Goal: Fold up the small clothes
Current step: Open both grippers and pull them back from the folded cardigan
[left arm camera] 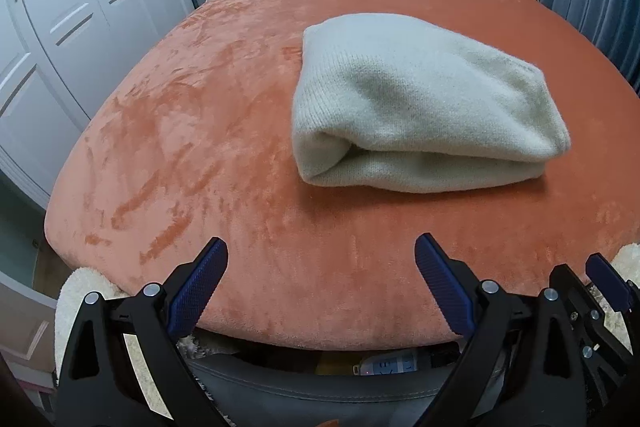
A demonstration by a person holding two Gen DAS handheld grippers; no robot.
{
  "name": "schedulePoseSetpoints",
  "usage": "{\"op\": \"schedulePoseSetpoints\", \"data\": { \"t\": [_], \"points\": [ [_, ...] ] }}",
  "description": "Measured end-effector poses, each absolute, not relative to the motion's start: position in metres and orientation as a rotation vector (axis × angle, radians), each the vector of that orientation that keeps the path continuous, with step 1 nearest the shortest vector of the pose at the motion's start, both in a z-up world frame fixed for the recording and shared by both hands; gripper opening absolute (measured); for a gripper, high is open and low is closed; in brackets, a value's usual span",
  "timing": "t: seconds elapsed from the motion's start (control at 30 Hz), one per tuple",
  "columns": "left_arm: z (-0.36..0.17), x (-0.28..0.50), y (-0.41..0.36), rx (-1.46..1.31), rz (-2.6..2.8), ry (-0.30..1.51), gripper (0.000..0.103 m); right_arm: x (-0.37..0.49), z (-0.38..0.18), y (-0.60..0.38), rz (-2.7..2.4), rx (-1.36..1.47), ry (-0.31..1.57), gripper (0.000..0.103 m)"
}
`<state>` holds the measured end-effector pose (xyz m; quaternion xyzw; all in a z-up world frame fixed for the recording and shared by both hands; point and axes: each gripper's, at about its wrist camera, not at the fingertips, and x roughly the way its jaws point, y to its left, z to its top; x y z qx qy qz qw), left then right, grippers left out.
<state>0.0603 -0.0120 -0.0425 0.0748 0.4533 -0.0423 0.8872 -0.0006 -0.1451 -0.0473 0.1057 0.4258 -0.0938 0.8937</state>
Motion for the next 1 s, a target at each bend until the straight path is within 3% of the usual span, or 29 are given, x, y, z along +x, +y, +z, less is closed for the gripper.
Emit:
{"op": "schedulePoseSetpoints", "data": {
  "t": [0.37, 1.0],
  "points": [
    [-0.065, 0.052, -0.011, 0.164, -0.096, 0.912, 0.093, 0.003, -0.06, -0.133, -0.21, 0.194, 0.875, 0.049],
    [-0.049, 0.046, -0.016, 0.16, -0.087, 0.856, 0.093, -0.001, -0.051, -0.118, -0.211, 0.166, 0.839, 0.052]
  ]
}}
